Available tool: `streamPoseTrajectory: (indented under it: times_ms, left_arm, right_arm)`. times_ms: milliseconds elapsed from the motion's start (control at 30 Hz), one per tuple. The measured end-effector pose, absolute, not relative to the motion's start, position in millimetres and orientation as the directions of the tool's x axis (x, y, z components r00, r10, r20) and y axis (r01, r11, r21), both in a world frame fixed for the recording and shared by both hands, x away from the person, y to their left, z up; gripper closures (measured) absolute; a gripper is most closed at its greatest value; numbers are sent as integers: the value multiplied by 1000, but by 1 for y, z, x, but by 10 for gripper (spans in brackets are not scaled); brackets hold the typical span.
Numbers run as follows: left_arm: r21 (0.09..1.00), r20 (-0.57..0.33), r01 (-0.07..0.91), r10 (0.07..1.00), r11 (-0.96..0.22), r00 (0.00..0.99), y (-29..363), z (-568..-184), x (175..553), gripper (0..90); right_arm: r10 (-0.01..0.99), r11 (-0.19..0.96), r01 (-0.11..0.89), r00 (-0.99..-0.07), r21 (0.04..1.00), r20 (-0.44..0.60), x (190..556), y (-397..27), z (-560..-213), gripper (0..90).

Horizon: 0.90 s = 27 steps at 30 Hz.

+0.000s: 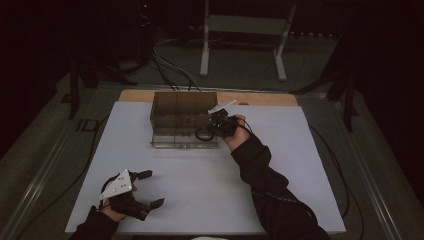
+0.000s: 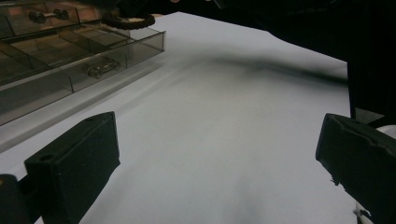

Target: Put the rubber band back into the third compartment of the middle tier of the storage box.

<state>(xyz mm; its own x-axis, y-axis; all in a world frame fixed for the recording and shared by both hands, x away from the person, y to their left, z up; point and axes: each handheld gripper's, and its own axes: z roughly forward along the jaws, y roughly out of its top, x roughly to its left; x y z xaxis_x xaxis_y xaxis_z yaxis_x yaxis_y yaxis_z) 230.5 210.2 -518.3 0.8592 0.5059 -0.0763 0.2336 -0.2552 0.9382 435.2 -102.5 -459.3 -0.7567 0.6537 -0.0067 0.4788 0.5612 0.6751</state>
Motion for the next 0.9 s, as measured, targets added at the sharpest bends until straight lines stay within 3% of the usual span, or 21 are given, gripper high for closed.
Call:
streamPoseTrajectory:
  times_ms: [900]
  left_arm:
    - [938, -77, 234, 507, -255, 859, 210, -518, 231, 3]
  right_arm:
    - [648, 598, 499, -761, 628, -12, 444, -101, -481, 859]
